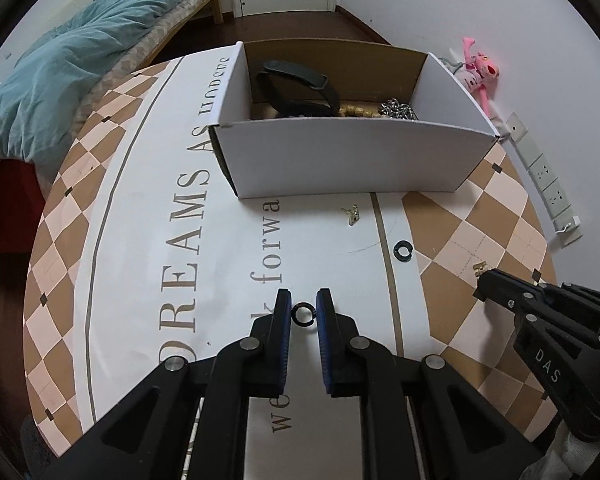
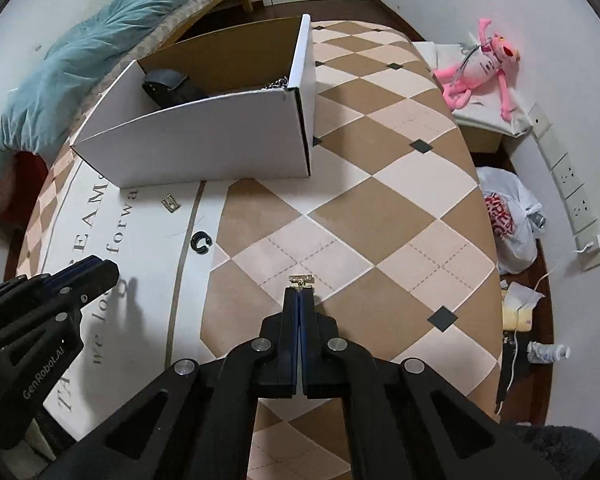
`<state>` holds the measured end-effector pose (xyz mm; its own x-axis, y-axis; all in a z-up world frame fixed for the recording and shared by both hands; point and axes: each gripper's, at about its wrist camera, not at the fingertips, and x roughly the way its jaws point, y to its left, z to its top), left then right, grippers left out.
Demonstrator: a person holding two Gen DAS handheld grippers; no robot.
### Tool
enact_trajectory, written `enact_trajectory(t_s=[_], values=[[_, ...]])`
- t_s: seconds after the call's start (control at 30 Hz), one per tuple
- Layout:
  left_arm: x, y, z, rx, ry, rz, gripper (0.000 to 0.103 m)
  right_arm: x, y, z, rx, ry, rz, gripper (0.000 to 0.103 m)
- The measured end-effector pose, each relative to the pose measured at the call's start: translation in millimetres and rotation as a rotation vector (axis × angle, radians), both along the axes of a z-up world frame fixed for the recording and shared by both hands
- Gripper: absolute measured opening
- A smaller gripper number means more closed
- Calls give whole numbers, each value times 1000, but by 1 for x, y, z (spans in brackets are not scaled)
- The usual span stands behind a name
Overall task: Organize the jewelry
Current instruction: 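Carry both items over the white box and open both grippers inside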
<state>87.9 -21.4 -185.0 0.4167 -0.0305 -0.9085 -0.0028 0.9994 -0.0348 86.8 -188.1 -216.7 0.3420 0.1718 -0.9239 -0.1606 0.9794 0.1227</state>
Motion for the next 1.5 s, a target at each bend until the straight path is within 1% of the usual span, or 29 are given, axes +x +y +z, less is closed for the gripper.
enact_trajectory(t_s=[0.07,0.17,0.37,0.5,0.57,0.63,0.7,0.73,0.83,0.87,0.9,0.93,0.97,1.0,1.03,1.07,1.13,1.2,1.23,1.27,1.3,1.33,1.43,1.5], values=[[0,1,6,-8,-10,0,10,-2,-8,6,36,-12,-23,0],[1,5,19,-31,-33,3,10,-4,-20,26,108,-46,-57,0],[7,14,45,-75,-71,13,10,2,-28,65,201,-104,-75,0],[24,22,69,-133,-98,25,10,22,-20,95,255,-138,-49,0],[41,25,82,-154,-109,20,10,36,-13,105,266,-147,-31,0],[58,27,89,-171,-106,11,10,57,-3,108,264,-136,-9,0],[78,29,92,-182,-93,11,10,77,4,104,266,-105,-2,0],[86,30,92,-176,-86,10,10,88,9,99,258,-72,15,0],[115,33,87,-137,-35,24,11,112,14,87,244,-10,10,2],[119,34,86,-128,-27,29,12,118,14,84,239,9,1,3],[123,35,84,-122,-26,33,13,120,12,82,235,10,-4,11],[126,36,83,-120,-25,36,16,122,11,82,234,12,-3,26],[128,37,82,-117,-25,36,28,123,10,82,233,13,-5,35],[129,37,81,-108,-28,39,52,122,8,82,231,12,-8,50],[129,38,81,-90,-31,49,69,121,6,83,224,6,-11,52],[128,39,81,-84,-41,55,92,120,5,84,214,-5,-14,52],[125,41,80,-87,-53,56,94,115,3,88,182,-33,-24,52],[120,42,78,-63,-56,67,94,110,5,91,145,-56,-25,53],[117,43,77,-52,-62,72,94,106,6,92,118,-70,-24,66],[111,46,76,-40,-75,83,97,102,8,94,98,-81,-19,77],[107,48,75,-34,-80,93,99,96,11,94,71,-94,-13,99],[100,51,73,-24,-89,107,99,91,14,94,53,-106,-7,101],[83,60,70,5,-118,143,99,72,24,89,10,-124,20,101],[69,66,64,25,-126,164,99,59,30,80,5,-119,36,101]])
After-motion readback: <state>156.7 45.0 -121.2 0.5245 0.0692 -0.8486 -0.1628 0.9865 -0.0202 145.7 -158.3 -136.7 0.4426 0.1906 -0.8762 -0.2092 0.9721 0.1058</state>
